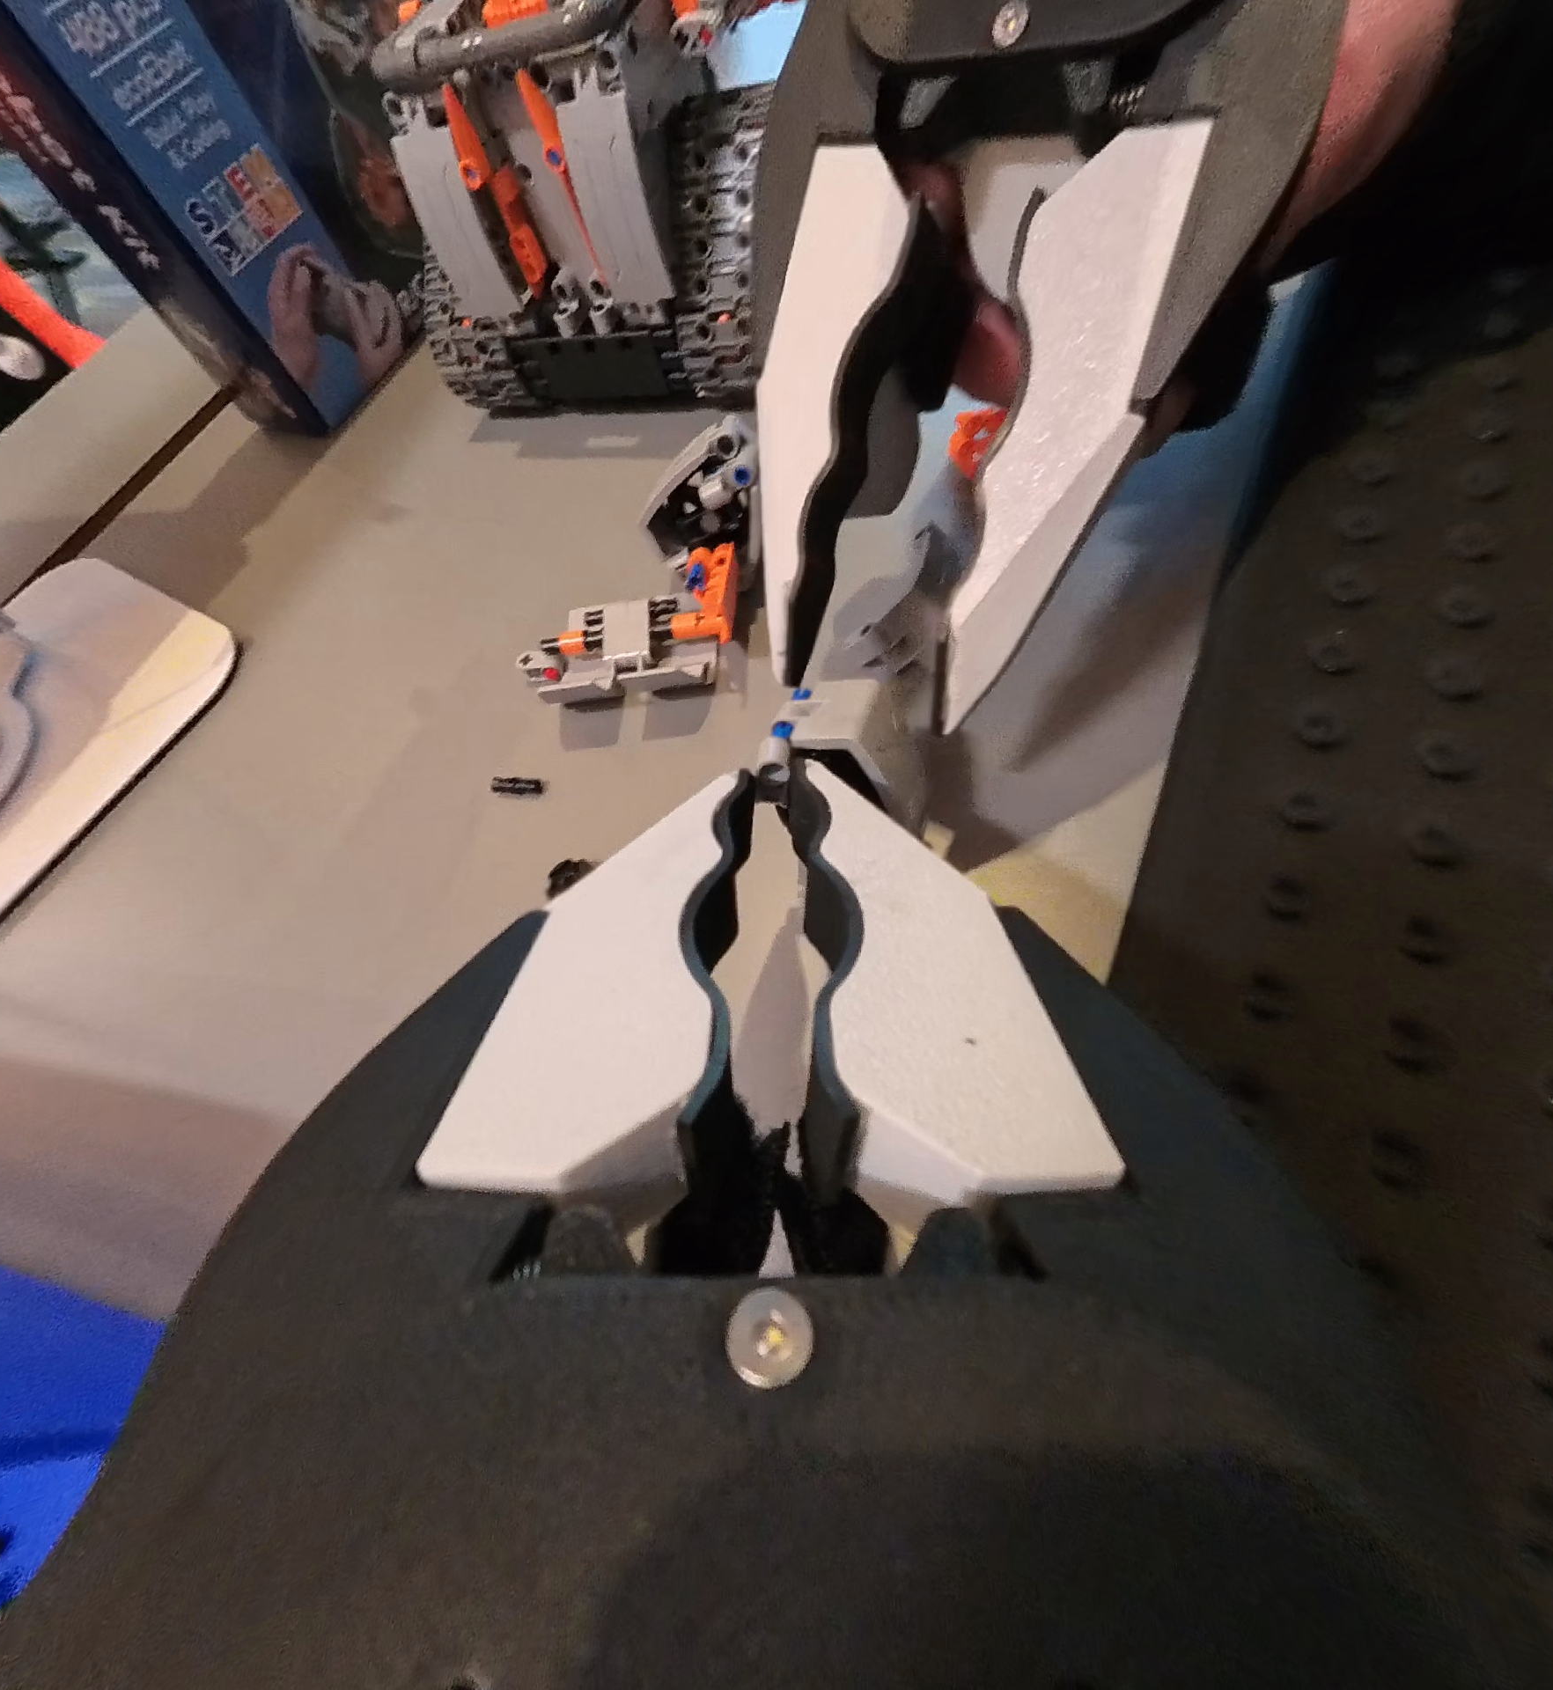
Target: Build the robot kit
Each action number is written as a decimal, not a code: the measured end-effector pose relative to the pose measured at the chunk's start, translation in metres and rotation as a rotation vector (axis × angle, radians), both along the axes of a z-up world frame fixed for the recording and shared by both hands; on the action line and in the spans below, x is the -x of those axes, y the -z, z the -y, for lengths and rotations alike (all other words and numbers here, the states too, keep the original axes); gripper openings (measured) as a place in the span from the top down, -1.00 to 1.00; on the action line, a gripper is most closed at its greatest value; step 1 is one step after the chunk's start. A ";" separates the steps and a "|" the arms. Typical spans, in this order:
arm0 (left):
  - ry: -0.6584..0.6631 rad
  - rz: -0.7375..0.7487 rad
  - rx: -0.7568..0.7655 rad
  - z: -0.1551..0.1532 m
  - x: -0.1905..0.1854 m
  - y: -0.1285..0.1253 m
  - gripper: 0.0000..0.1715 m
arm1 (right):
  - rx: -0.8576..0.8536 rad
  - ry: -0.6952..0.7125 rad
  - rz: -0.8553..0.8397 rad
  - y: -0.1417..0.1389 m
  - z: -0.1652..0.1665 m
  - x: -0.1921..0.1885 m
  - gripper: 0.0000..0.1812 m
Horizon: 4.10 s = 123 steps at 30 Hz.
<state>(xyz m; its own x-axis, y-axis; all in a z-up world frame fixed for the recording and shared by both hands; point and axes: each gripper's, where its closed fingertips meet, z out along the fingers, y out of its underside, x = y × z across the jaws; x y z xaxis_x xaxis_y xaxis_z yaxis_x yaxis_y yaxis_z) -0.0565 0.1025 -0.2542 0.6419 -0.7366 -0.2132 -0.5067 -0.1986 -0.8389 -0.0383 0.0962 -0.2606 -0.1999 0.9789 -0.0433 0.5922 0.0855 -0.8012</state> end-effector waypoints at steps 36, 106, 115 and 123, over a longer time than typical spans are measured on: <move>-0.170 -0.186 -0.221 -0.012 0.018 -0.017 0.95 | -0.240 0.244 -0.125 -0.020 -0.021 0.031 0.71; 0.027 -0.264 -0.124 0.003 -0.010 0.018 1.00 | -0.180 -0.080 -0.053 0.002 -0.010 0.002 0.75; 0.010 -0.239 -0.122 0.001 -0.009 0.015 1.00 | -0.247 -0.062 -0.056 0.001 -0.013 0.002 0.74; -0.033 -0.215 -0.153 -0.005 -0.005 0.007 0.80 | -0.011 -0.017 -0.126 -0.010 -0.016 0.004 0.75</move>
<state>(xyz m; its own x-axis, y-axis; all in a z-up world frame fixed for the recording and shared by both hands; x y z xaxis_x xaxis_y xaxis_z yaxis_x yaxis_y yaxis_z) -0.0513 0.1072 -0.2611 0.5928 -0.6647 -0.4546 -0.6719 -0.0970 -0.7343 -0.0425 0.1123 -0.2507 -0.2197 0.9756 -0.0057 0.4851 0.1041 -0.8682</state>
